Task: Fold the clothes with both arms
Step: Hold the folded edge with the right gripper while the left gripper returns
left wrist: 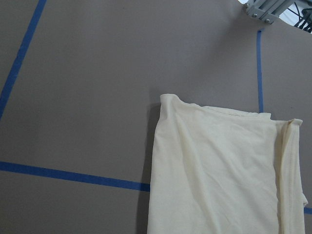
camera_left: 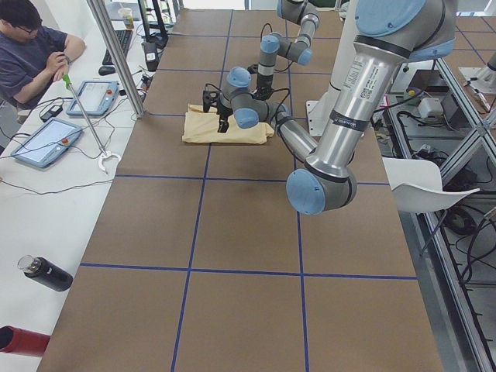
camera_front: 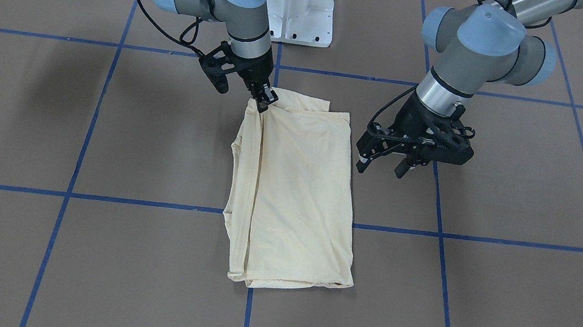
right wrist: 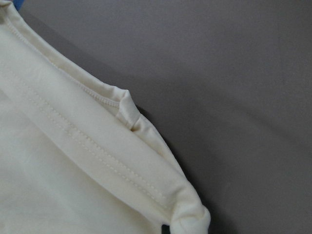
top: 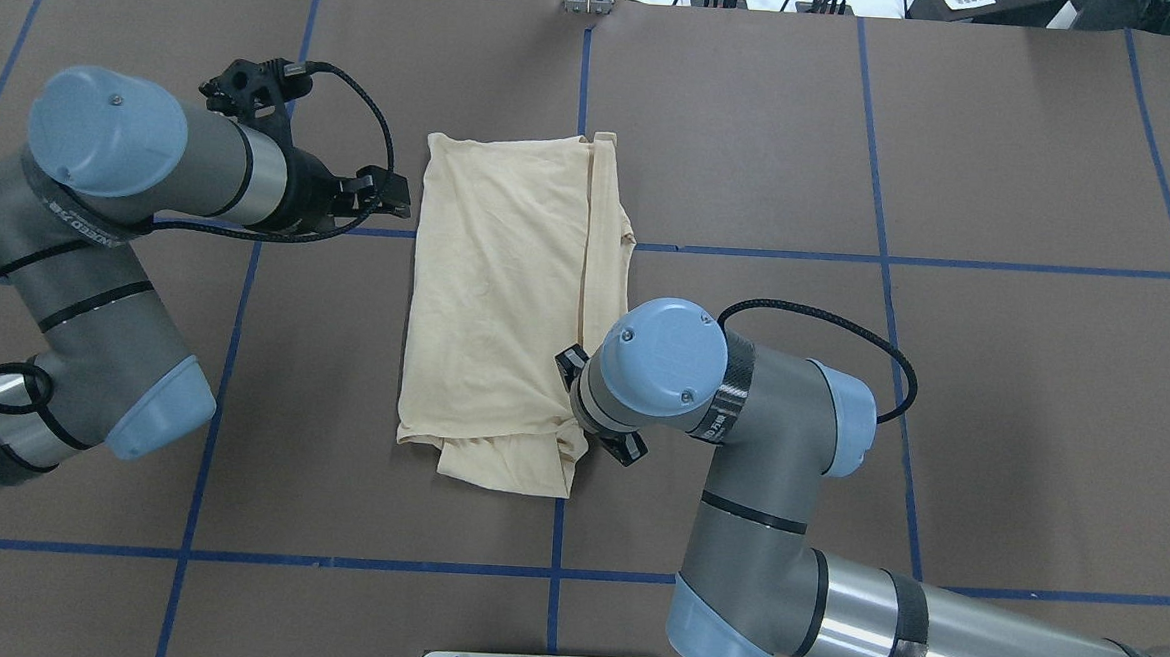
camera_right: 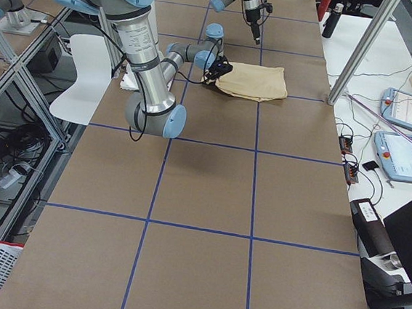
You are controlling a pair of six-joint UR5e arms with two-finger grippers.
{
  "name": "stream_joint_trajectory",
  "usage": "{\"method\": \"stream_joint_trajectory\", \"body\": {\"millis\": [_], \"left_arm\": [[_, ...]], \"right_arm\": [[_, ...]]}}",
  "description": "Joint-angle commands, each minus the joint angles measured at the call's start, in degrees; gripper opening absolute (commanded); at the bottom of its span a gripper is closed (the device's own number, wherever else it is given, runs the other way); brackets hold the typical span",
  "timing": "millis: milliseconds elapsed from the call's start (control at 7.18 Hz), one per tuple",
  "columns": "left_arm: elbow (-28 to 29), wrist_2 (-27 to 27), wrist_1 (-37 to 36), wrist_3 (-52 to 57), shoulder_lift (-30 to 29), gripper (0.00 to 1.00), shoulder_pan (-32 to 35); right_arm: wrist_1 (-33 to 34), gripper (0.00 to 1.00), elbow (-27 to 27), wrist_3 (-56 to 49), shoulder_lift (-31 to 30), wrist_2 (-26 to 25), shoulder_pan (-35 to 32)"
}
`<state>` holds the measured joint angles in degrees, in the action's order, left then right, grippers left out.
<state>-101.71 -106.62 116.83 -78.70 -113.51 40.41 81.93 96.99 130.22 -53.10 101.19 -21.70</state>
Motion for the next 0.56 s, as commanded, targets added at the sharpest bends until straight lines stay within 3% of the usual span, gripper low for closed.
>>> {"method": "stream_joint_trajectory", "body": {"millis": [0,418], "left_arm": [[-0.2,0.6,0.6,-7.4,1.3,0.92,-6.6],[-1.8,4.7,0.0,-15.9,1.5,0.91,-14.6]], "right_arm": [[0.1,0.00,-0.6,-0.1,-0.3,-0.3,0.0],[0.1,0.00,-0.8,-0.1,-0.5,-0.5,0.0]]}}
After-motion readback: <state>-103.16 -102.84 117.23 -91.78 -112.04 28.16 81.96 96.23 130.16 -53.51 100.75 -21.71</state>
